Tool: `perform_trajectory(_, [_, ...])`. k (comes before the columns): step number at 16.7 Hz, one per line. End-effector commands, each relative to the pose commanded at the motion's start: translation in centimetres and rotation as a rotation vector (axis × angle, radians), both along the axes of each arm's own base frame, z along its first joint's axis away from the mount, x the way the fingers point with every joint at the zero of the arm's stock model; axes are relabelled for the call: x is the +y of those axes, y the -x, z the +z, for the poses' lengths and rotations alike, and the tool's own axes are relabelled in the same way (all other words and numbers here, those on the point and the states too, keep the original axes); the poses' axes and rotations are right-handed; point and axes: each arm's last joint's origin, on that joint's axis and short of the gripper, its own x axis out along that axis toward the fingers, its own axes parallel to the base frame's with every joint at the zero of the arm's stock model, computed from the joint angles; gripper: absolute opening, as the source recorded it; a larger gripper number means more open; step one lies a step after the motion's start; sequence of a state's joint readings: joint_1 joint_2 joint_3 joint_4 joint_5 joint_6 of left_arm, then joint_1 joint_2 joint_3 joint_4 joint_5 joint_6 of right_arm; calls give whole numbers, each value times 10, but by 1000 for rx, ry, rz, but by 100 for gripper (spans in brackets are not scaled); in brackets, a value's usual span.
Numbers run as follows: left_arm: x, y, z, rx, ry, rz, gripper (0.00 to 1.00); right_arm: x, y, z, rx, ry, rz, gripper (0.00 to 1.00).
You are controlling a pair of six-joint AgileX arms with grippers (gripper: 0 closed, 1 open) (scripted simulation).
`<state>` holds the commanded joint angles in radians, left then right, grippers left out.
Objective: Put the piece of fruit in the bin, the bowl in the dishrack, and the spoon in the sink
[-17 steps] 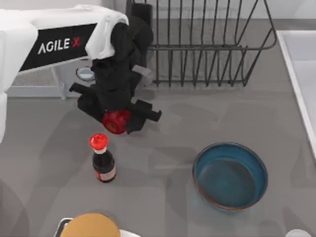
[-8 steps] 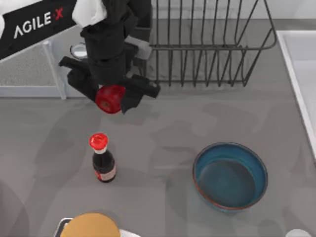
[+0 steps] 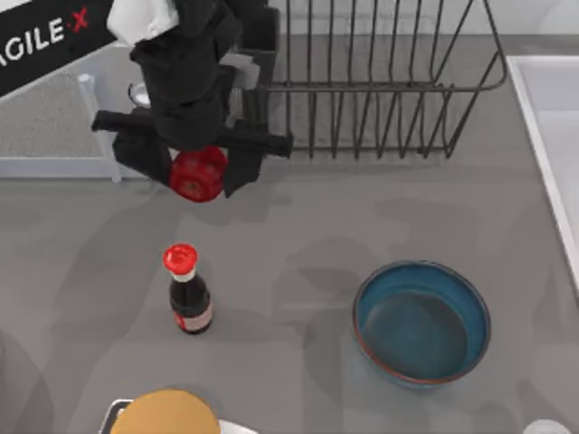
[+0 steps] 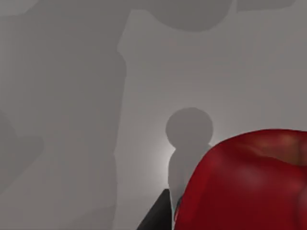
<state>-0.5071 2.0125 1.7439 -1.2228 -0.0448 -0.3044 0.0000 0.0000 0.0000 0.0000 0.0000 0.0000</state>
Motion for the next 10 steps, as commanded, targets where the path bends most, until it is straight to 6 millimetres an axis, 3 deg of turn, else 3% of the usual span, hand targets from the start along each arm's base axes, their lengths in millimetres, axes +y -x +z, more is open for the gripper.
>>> perform_trajectory(5, [25, 18, 15, -3, 49, 496, 0, 0, 0, 0, 0, 0, 0, 100])
perform_trajectory(10, [71, 35, 12, 10, 9, 1277, 0, 0, 0, 0, 0, 0, 0, 100])
